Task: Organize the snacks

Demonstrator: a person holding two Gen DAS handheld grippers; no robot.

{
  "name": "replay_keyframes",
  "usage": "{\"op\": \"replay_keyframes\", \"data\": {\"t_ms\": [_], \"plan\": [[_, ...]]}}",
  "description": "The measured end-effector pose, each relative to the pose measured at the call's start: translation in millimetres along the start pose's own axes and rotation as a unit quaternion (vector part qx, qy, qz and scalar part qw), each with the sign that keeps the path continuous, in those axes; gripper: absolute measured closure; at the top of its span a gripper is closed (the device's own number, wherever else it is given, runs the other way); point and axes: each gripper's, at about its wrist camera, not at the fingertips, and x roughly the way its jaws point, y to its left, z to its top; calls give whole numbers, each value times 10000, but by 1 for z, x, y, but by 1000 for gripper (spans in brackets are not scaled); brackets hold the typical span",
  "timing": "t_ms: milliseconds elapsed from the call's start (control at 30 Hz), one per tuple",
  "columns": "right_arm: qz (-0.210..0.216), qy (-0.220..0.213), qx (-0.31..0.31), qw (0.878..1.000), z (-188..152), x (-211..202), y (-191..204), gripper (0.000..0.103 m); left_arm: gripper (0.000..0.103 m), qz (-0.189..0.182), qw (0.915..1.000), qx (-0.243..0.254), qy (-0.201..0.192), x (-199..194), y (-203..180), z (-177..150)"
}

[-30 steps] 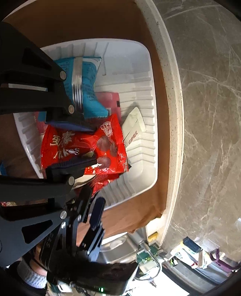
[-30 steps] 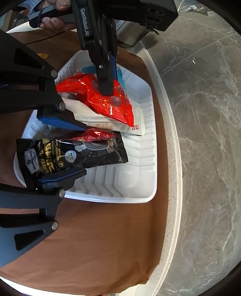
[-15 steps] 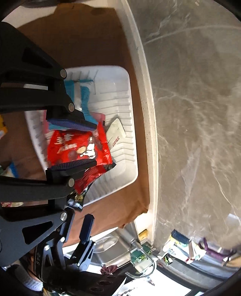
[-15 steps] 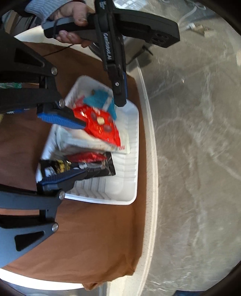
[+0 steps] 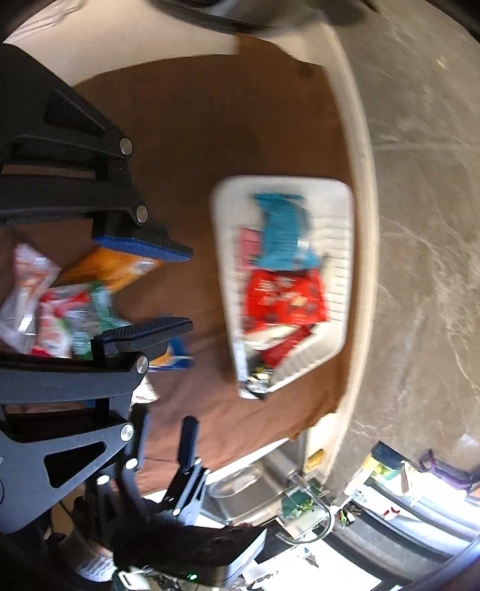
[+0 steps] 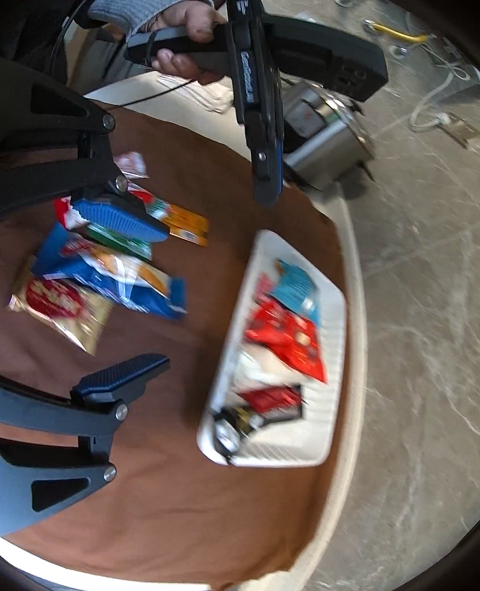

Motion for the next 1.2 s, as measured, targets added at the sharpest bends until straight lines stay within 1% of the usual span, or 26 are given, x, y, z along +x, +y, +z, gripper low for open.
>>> {"op": "replay_keyframes", "data": {"t_ms": [100, 233, 333, 433, 667, 900, 933, 967, 1000, 1200], "plan": [[8, 151, -15, 9999, -14, 8, 10, 37, 74, 30, 9996, -170, 215, -7, 4, -37], [-19, 291, -93, 9995, -23, 18, 21, 37, 74, 85, 9979, -416, 488, -13, 11, -84], [-31, 375, -163, 9992, -26, 25, 26, 37, 74, 100, 9963, -567, 643, -14, 13, -112], [-41, 452, -226, 9987, -27, 33, 30, 37, 74, -23, 9948, -731, 713, -11, 13, -126], [-109, 548, -353, 9978, -28, 41, 37, 37, 73, -89, 9918, -978, 814, -3, 9, -148], [-141, 584, -394, 9974, -28, 47, 40, 37, 72, -83, 9878, -1237, 947, 10, 11, -148], [-141, 587, -397, 9974, -27, 48, 41, 37, 69, -79, 9875, -1260, 947, 11, 11, -149], [-144, 594, -398, 9973, -27, 49, 41, 37, 63, -83, 9870, -1299, 942, 12, 12, -150], [-149, 600, -403, 9973, -27, 50, 42, 37, 62, -110, 9865, -1340, 931, 12, 13, -150], [-186, 611, -429, 9970, -26, 51, 44, 37, 61, -200, 9838, -1517, 933, 17, 15, -147]]}}
